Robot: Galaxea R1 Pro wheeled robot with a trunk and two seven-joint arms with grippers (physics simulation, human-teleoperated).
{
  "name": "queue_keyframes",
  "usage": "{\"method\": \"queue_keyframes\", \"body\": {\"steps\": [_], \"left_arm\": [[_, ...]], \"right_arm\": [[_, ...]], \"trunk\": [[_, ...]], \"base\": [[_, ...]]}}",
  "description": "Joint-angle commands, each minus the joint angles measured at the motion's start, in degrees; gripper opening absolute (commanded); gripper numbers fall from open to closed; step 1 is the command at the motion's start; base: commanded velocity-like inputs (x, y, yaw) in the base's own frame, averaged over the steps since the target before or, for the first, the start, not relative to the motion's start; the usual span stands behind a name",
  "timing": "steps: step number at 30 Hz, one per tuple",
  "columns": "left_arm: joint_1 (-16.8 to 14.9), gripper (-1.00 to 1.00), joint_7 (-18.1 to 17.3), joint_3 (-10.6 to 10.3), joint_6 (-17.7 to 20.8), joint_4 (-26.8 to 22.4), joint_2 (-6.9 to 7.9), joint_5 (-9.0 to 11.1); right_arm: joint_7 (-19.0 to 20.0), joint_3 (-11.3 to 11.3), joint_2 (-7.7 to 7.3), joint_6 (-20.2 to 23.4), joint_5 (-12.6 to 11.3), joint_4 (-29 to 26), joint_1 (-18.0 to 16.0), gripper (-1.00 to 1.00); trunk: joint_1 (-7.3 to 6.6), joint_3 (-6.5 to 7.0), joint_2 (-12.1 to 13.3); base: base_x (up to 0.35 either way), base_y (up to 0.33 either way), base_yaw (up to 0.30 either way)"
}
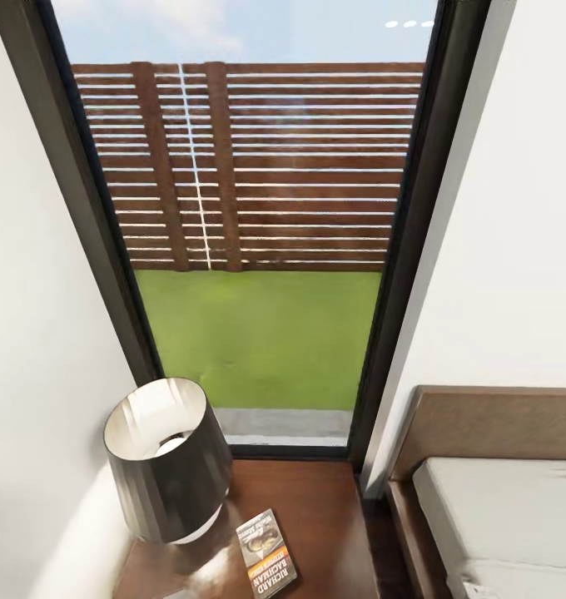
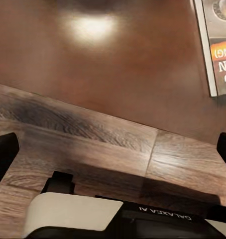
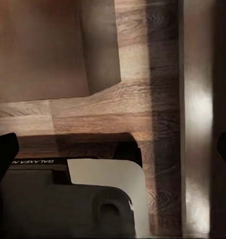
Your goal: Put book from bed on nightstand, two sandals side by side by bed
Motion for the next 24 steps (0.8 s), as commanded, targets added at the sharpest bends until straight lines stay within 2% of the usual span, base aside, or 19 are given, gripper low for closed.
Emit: {"method": "queue_keyframes", "body": {"steps": [1, 7, 13, 15, 21, 24], "left_arm": [[0.64, 1.00, -0.09, 0.50, -0.25, 0.02, 0.04, -0.60], [4.34, 1.00, -0.15, 0.43, -2.05, 0.02, 0.23, -0.61], [5.74, 1.00, -0.18, 0.40, -2.35, 0.02, 0.33, -0.61], [5.80, 1.00, -0.18, 0.37, -2.34, 0.00, 0.36, -0.61], [5.91, 1.00, -0.18, 0.33, -2.42, -0.06, 0.99, -0.55], [5.92, 1.00, -0.18, 0.38, -2.37, -0.06, 1.05, -0.53]], "right_arm": [[-0.29, -0.28, -0.02, 0.27, -0.38, 0.09, 1.05, 1.00], [-0.98, -0.23, 0.05, 0.27, -0.33, 0.14, 3.41, 1.00], [-1.04, -0.20, 0.07, 0.27, -0.30, 0.04, 7.77, 1.00], [-1.04, -0.16, 0.07, 0.27, -0.30, 0.02, 8.08, 1.00], [-1.04, -0.06, 0.07, 0.28, -0.15, -0.07, 8.58, 1.00], [-1.05, -0.09, 0.59, 0.27, -0.28, -0.09, 8.62, 1.00]], "trunk": [[-0.22, 0.13, 0.37], [-1.54, 1.21, 2.78], [-2.86, 2.28, 5.19], [-3.30, 2.64, 5.99], [-3.30, 2.64, 5.99], [-3.30, 2.64, 5.99]], "base": [[0.000, 0.000, 0.000], [0.000, 0.000, 0.000], [0.000, 0.000, 0.000], [0.000, 0.000, 0.000], [0.000, 0.000, 0.000], [0.000, 0.000, 0.000]]}}
